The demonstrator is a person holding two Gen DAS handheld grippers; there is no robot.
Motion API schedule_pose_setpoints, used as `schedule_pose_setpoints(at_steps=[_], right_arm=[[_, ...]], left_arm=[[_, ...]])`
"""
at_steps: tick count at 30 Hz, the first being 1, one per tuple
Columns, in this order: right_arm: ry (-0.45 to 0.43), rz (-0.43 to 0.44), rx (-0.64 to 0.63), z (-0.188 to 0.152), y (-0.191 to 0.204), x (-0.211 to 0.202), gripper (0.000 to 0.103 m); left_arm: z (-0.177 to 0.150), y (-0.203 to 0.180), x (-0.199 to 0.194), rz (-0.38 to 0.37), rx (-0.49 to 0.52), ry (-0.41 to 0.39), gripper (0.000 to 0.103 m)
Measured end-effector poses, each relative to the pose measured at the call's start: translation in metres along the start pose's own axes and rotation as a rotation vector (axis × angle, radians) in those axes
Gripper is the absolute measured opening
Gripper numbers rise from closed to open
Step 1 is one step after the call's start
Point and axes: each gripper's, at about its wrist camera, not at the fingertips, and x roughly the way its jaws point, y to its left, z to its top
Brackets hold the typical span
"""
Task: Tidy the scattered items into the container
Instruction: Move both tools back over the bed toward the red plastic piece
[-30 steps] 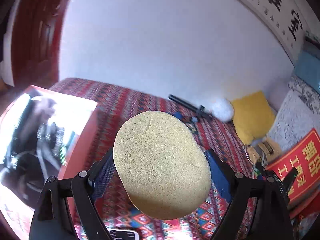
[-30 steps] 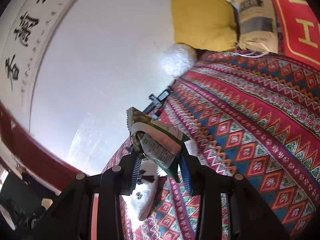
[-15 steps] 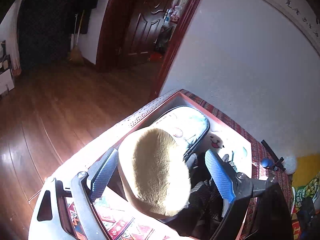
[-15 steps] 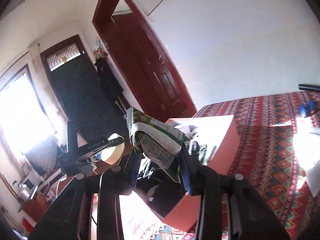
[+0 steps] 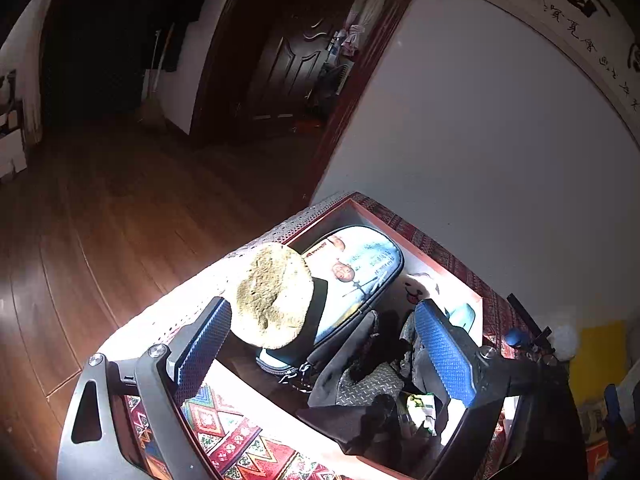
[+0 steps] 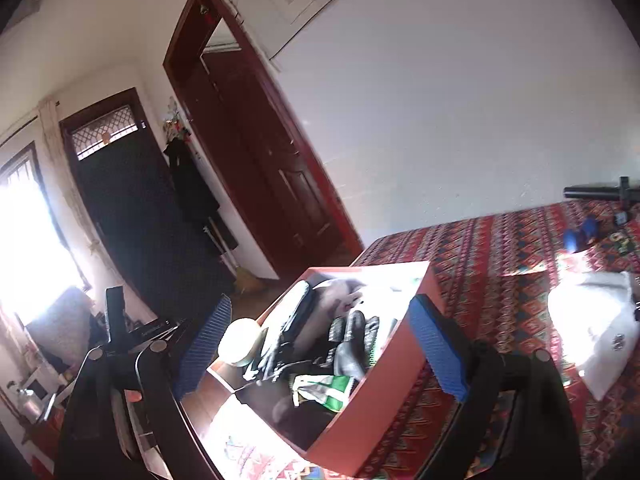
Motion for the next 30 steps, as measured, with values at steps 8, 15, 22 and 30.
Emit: schedule_pose_setpoints(at_steps=[8,15,22,30], right_arm=[[-0.150,-0.219,0.130,0.014,-0.113,-0.100,0.093],[-0.232,-0.441,0.332,-0.006,-0.224,-0.160,0.093],[-0.203,-0.524,0.540,-0.027,-0.309,-0.173,0.093],[-0.118,-0.588,0.586,-0.030,-0.358,-0.144,0.092]], left_arm=[[-0.028,-0.095,0.007,-0.093,0.164,0.025,0.093],[-0.059,-0.164,0.031,-0.166,0.253,0.110,0.093],[-0.085,-0.213,0.053,-0.185,0.336,0.163,0.093],[-0.108,-0.232,0.070,-0.159,0.418,0.205,0.093]])
